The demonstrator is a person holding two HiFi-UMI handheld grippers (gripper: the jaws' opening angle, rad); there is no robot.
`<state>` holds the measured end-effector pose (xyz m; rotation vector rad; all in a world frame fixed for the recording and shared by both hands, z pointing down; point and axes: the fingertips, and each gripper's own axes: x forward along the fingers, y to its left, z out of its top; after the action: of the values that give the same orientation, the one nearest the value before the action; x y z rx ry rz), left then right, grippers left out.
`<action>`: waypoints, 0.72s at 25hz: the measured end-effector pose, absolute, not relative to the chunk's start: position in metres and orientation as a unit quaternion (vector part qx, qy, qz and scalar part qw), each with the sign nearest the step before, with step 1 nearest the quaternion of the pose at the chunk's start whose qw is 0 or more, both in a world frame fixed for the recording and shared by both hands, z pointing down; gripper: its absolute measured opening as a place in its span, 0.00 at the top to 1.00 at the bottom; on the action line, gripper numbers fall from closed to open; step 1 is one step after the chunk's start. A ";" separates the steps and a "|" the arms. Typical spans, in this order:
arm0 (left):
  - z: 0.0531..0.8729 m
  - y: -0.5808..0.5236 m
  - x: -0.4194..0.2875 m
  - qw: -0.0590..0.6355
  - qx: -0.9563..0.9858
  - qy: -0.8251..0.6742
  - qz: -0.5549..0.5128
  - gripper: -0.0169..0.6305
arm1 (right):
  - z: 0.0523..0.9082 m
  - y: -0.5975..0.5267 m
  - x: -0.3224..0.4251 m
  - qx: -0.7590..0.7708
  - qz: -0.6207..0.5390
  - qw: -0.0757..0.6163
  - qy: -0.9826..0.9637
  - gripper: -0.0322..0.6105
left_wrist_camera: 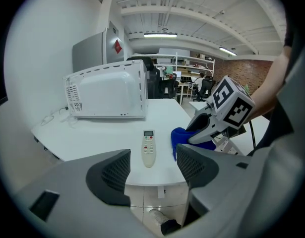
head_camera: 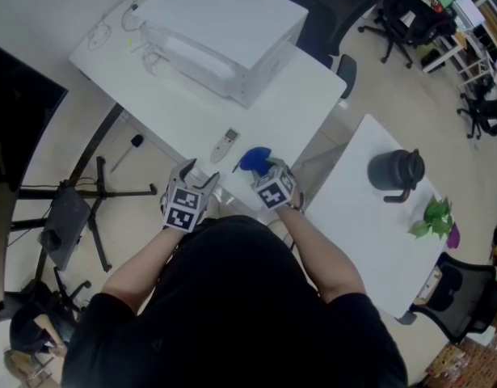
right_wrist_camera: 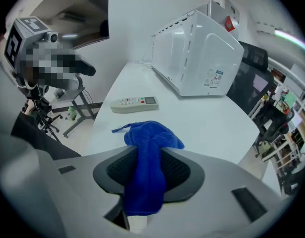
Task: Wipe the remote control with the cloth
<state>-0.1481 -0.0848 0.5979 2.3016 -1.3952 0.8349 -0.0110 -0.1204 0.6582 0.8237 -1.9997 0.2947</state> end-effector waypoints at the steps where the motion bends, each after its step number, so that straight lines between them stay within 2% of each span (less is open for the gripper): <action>1: 0.596 -0.086 -0.146 0.159 0.808 -0.488 0.290 0.52 | 0.655 -0.120 -0.009 0.338 0.122 0.454 -0.815 0.70; 14: 0.517 -0.103 -0.095 0.114 0.864 -0.446 0.203 0.53 | 0.526 -0.100 0.035 0.430 0.186 0.216 -0.857 0.70; 18: 0.484 -0.104 -0.073 0.081 0.886 -0.423 0.172 0.67 | 0.488 -0.093 0.038 0.441 0.175 0.160 -0.866 0.72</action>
<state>-0.0727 -0.1036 0.4836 2.6476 -1.2648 0.5156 0.0381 -0.0935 0.4881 1.2592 -2.4734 0.5006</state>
